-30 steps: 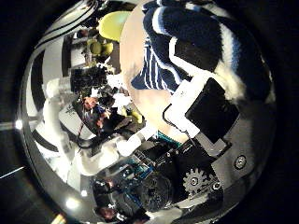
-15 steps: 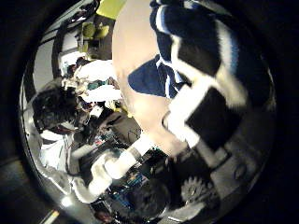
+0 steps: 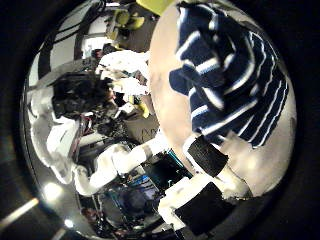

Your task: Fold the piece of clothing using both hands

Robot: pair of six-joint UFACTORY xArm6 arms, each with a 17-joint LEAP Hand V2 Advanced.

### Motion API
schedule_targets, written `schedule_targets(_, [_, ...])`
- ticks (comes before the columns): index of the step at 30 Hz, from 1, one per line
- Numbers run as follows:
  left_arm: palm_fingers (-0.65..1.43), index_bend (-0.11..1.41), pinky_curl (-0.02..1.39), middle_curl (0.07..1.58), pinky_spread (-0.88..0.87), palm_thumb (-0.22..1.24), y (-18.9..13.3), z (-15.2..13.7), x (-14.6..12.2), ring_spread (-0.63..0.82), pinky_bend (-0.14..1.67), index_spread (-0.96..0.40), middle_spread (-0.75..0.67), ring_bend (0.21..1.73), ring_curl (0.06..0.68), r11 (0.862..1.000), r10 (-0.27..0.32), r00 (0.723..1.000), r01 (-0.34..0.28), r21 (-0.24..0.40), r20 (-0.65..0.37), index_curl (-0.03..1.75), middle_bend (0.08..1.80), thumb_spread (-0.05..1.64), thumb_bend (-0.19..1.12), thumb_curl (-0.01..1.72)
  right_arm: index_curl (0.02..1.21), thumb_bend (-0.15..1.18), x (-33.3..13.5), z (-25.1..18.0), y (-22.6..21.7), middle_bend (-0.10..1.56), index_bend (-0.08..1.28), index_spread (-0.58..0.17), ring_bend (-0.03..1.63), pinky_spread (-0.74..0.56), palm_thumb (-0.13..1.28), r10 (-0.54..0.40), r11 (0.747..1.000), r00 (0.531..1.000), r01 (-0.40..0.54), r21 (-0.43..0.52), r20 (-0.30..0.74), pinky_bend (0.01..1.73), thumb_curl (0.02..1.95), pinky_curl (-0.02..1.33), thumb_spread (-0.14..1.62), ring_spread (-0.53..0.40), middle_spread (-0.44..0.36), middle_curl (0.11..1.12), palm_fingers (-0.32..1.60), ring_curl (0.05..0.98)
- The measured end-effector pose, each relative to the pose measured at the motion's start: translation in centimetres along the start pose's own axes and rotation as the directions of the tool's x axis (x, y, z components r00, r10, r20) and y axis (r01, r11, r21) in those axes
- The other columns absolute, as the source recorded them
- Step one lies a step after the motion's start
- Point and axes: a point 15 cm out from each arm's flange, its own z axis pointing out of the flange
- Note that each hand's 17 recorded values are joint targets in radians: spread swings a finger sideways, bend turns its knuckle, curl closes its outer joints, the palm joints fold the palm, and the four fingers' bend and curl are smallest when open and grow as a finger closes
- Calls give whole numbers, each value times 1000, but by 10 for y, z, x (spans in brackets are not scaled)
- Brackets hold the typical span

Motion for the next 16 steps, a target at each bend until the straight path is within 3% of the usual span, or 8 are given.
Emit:
schedule_targets(6, [371,384,483,438,-43,526,13,-5,20,-60,388,-349,-9,694,267,1000,-23,1000,24,-20,11,1149,195,1207,-16,399,458,-10,25,-62,31,423,218,-418,581,395,793,-3,994,1000,7,107,-31,566,514,446,1189,37,-168,412,109,298])
schedule_targets(12, [374,381,482,442,-48,526,38,-11,38,-64,386,-355,-12,691,265,997,-36,999,39,-66,36,1151,197,1207,-16,399,440,-12,40,-70,86,389,217,-405,527,423,814,39,999,999,-40,24,23,448,513,381,1186,24,-163,392,171,274])
schedule_targets(16, [377,379,481,443,-51,526,48,-18,34,-65,387,-358,-13,689,264,998,-41,997,44,-46,64,1152,195,1207,-16,400,430,-13,44,-56,114,363,206,-396,489,426,815,78,997,996,-77,-30,52,397,509,354,1199,43,-116,382,201,260])
